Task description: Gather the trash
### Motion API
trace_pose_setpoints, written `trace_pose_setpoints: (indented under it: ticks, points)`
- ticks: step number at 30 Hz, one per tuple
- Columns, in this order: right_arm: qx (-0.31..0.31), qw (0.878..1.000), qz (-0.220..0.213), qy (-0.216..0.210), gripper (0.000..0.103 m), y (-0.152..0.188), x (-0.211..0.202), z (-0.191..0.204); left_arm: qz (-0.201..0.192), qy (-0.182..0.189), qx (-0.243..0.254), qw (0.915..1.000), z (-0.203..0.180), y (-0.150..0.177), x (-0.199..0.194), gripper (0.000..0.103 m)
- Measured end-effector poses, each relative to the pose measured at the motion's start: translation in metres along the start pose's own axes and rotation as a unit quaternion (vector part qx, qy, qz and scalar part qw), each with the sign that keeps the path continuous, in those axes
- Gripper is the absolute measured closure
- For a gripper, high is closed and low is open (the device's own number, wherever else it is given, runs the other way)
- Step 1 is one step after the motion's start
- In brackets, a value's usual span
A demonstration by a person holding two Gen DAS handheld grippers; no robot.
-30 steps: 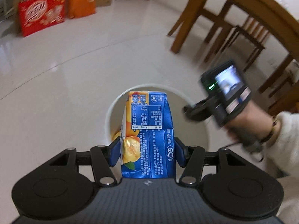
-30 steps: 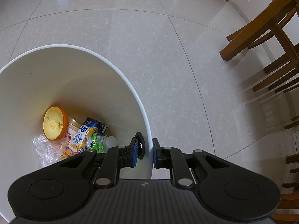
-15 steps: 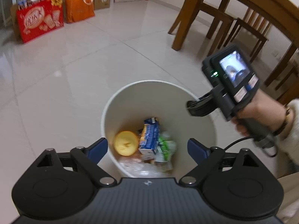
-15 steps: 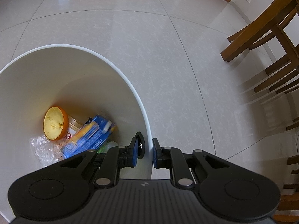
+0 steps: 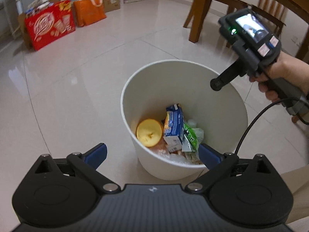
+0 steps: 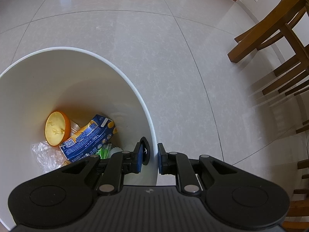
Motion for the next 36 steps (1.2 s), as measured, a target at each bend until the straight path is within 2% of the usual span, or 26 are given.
trace_pose_setpoints:
  ticks: [5,9,12,15,18,20,21,22,25,28,31,36]
  points:
    - [0.000,1.000,-0.001,0.000,0.084,0.001,0.000,0.001,-0.016,-0.026,-0.056,0.9980,0.003,0.020,0.011,0.002]
    - [-0.002,1.000,-0.004,0.000,0.084,0.002,-0.001,0.001,-0.030,-0.065,-0.100,0.9924,0.005,0.030,0.015,0.002]
    - [-0.003,1.000,-0.002,-0.005,0.083,0.005,-0.002,0.000,-0.026,-0.095,-0.117,0.9882,0.001,0.032,0.021,0.002]
    - [0.004,1.000,0.009,-0.016,0.081,0.009,-0.001,-0.003,-0.014,-0.122,-0.109,0.9864,-0.002,0.033,0.022,0.002]
    - [0.005,1.000,0.016,-0.026,0.078,0.014,-0.004,-0.004,0.001,-0.112,-0.124,0.9859,-0.003,0.031,0.024,0.002]
    - [0.003,0.999,0.017,-0.035,0.073,0.018,-0.007,-0.003,0.013,-0.092,-0.150,0.9844,0.000,0.029,0.024,0.002]
    - [0.002,0.999,0.020,-0.041,0.066,0.020,-0.010,-0.003,0.016,-0.089,-0.162,0.9826,0.000,0.029,0.023,0.002]
    - [0.005,0.999,0.024,-0.046,0.056,0.022,-0.013,-0.003,0.023,-0.088,-0.168,0.9816,0.000,0.027,0.022,0.002]
    - [0.020,0.997,0.029,-0.072,0.034,0.027,-0.025,-0.004,0.037,-0.093,-0.163,0.9816,-0.005,0.022,0.015,0.002]
    - [0.028,0.997,0.027,-0.074,0.018,0.034,-0.041,-0.003,0.035,-0.104,-0.148,0.9829,-0.013,0.017,0.001,0.002]
    - [0.033,0.996,0.030,-0.077,0.015,0.044,-0.059,-0.004,0.035,-0.104,-0.144,0.9834,-0.021,0.011,-0.014,0.002]
    - [0.049,0.996,0.029,-0.069,0.008,0.062,-0.089,-0.007,0.047,-0.099,-0.169,0.9795,-0.028,0.001,-0.037,0.002]
Point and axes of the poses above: each gripper's, at about its wrist camera, not at the fingertips, and x roughly the way its jaws point, z to its left, y to its underside, the point moved 1 cm from there along x, roughly the way its jaws point, and after that the axes turned 2 degrees about x, right-handed, at the moved point
